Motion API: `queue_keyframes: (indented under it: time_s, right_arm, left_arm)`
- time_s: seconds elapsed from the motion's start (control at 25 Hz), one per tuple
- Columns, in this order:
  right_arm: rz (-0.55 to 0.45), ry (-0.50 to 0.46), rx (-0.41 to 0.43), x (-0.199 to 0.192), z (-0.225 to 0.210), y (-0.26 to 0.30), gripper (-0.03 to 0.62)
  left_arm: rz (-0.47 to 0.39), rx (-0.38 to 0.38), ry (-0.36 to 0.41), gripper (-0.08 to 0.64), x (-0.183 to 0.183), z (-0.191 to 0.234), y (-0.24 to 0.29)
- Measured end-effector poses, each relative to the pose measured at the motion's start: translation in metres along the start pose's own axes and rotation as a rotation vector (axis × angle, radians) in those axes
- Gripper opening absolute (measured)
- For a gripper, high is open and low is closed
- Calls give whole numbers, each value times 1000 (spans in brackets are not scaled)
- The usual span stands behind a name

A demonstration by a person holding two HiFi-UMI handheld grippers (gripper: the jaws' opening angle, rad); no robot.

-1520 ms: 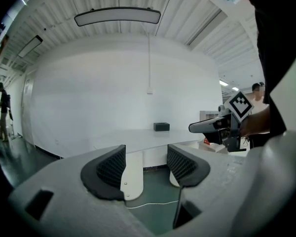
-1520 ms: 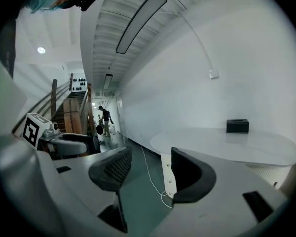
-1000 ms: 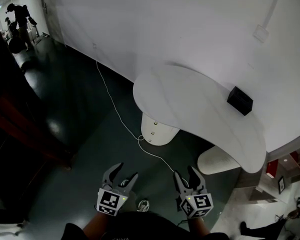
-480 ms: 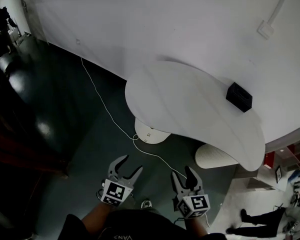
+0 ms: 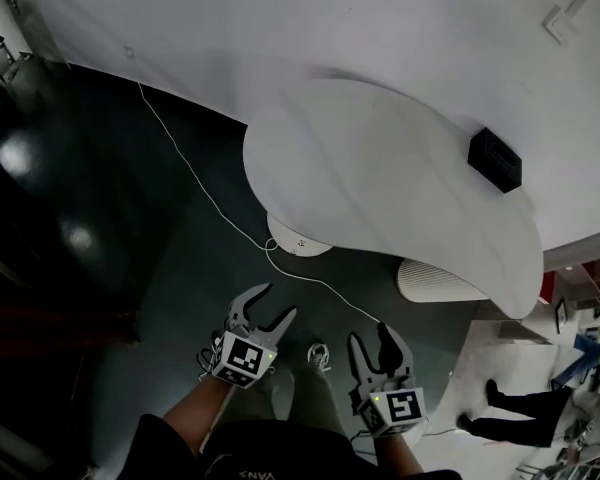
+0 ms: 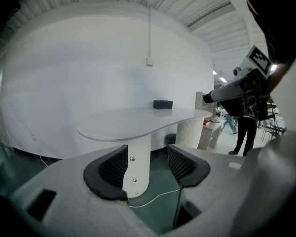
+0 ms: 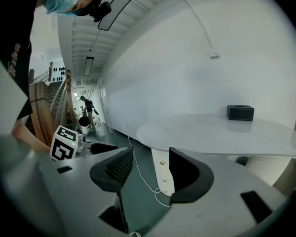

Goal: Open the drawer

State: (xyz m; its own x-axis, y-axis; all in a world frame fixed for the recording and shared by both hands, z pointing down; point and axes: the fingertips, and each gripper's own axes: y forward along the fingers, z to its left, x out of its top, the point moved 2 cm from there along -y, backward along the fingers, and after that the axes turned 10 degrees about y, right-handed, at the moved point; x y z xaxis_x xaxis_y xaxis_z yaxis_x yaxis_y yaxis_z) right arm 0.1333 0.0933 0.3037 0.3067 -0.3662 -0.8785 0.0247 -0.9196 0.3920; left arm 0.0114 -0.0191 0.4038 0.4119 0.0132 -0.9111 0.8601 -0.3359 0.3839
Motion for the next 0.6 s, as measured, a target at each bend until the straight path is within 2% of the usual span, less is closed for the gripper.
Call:
queue_keyframes:
  time_s: [0.36,0.44,0.6]
  right_arm:
    - [58,7,78,-31,-27,34,216]
    - [71,13,101,-38,-32,44,215]
    - [110,-34,145,-57,-48,61,215]
  left_arm:
    - [40,-26,9,258,-37,-10,77]
    - [44,-10,-7,258,-47,-11,92]
    - [65,45,-32,258,-72,-13,118]
